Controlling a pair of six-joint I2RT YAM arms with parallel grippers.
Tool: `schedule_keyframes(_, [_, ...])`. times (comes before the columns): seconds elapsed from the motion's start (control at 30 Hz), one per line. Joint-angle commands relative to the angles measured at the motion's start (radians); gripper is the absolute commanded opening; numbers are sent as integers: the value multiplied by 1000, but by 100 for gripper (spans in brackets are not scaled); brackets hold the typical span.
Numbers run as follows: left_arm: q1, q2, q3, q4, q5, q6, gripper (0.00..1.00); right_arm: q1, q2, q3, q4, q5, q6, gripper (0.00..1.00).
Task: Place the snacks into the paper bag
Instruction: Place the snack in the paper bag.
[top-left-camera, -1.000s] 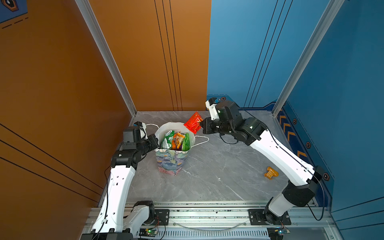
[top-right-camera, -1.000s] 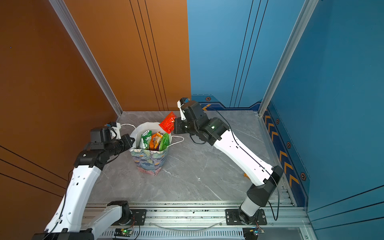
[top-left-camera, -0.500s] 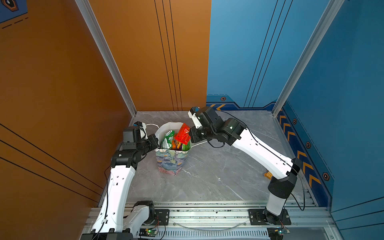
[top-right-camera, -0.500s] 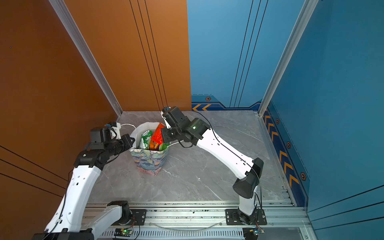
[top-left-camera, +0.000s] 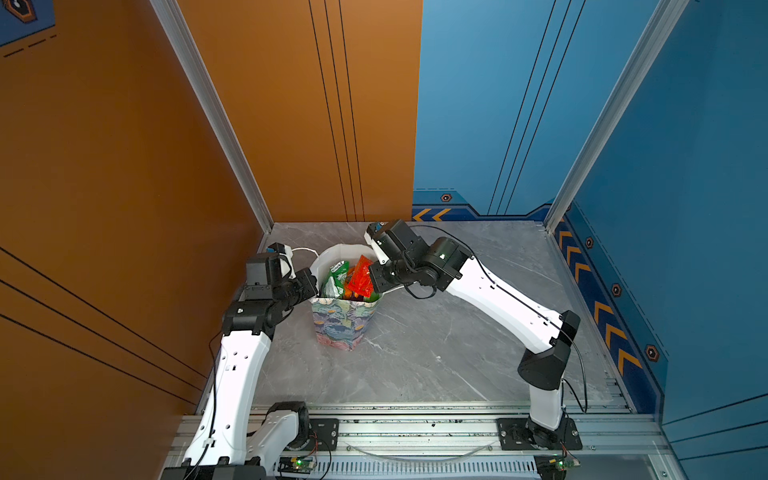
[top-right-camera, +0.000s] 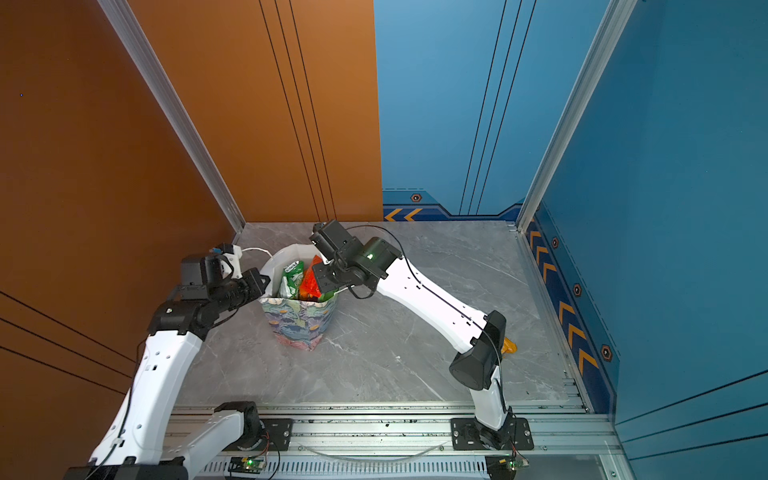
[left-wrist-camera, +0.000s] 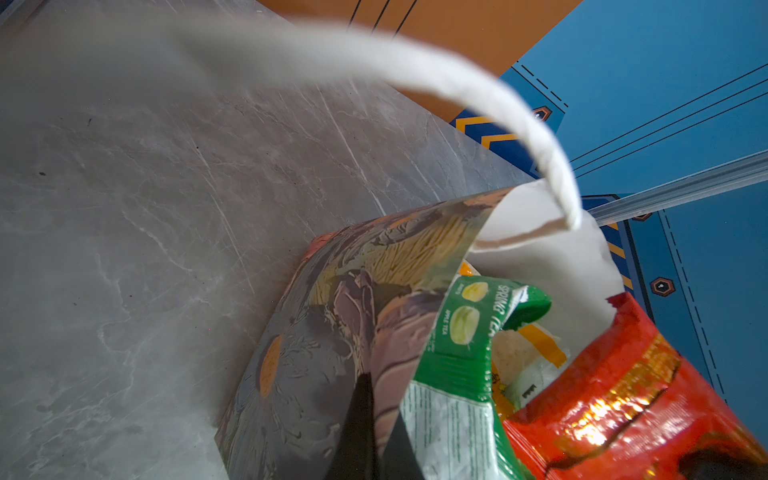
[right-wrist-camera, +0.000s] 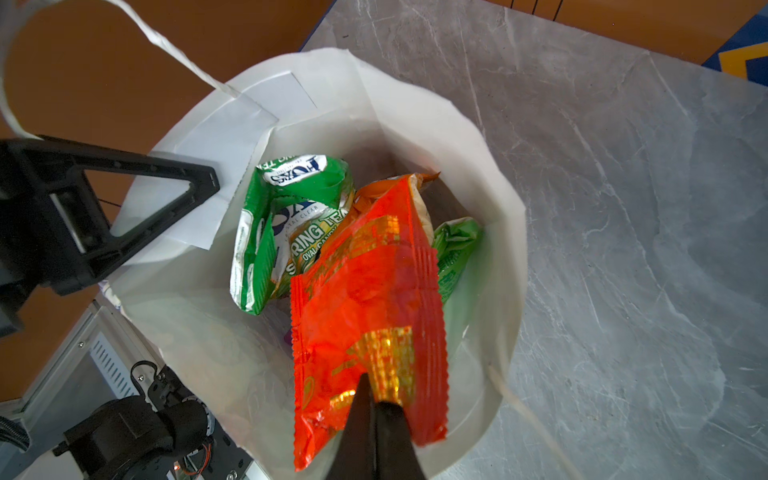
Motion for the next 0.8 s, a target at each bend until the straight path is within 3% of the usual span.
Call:
schedule_keyframes(0.0, [7,-23,-7,66,48,10,4,17,31,52,-50,32,-17,0])
schedule_keyframes(0.67, [6,-28,-10,77,66,9,5,49,186,149,-96,-32,-16,0])
schedule_keyframes(0.77, [6,-27,-11,77,64,8,5,48,185,153,-96,-33,-17,5])
